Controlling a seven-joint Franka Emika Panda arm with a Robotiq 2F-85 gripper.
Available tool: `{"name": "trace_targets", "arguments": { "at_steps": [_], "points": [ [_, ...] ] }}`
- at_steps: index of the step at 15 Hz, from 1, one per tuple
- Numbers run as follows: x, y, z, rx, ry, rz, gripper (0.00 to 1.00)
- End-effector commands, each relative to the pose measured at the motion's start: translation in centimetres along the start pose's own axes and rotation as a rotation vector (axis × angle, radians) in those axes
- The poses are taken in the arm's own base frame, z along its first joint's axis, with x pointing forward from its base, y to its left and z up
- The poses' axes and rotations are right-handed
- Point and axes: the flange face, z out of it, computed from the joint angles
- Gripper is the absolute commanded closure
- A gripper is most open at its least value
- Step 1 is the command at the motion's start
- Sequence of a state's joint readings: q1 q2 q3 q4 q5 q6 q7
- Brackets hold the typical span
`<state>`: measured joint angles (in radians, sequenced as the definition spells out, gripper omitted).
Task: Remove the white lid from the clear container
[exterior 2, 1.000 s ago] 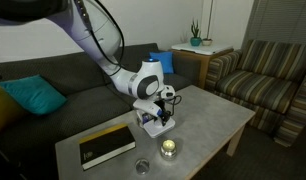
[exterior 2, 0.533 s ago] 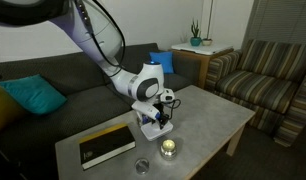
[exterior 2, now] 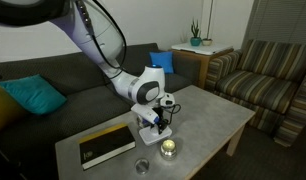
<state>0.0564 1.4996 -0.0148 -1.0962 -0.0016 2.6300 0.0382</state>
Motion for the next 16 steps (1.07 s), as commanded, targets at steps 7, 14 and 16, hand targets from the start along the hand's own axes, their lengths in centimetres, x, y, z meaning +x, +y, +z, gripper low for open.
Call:
{"name": "trace_targets", "arguments": {
  "at_steps": [7, 14, 16],
  "points": [
    [-0.5, 1.5, 0.5, 0.014, -0.028, 0.321, 0.71],
    [0.0, 1.5, 0.0, 0.044, -0.022, 0.459, 0.0],
    [0.6, 1.7, -0.5, 0.051, -0.005, 0.456, 0.0]
  ]
}}
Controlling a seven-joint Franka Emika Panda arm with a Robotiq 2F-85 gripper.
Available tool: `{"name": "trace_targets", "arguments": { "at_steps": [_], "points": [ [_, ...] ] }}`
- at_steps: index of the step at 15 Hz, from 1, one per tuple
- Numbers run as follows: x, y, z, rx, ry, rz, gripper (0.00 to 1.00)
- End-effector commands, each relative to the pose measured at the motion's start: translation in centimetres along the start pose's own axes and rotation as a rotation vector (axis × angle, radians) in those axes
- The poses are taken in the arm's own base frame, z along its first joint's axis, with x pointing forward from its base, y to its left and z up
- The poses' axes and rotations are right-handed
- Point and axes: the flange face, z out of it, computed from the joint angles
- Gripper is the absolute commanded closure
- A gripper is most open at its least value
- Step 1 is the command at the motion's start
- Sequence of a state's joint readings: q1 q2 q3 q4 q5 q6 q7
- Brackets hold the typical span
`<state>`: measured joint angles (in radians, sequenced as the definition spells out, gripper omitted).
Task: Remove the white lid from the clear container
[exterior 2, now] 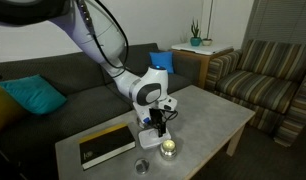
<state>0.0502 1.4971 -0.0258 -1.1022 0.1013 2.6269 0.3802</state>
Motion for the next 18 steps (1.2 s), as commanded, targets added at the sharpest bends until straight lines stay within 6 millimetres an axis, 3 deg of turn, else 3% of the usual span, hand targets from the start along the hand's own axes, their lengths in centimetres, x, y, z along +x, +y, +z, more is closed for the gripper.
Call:
{"name": "trace_targets", "arguments": {
  "at_steps": [1, 6, 13, 18],
  "points": [
    [1.2, 0.1, -1.0, 0.014, 0.019, 0.005, 0.0],
    [3.3, 0.3, -3.6, -0.026, 0.059, -0.036, 0.0],
    [4.1, -1.0, -9.2, 0.008, 0.047, -0.162, 0.0],
    [4.1, -1.9, -12.0, 0.019, 0.063, -0.203, 0.0]
  ]
}}
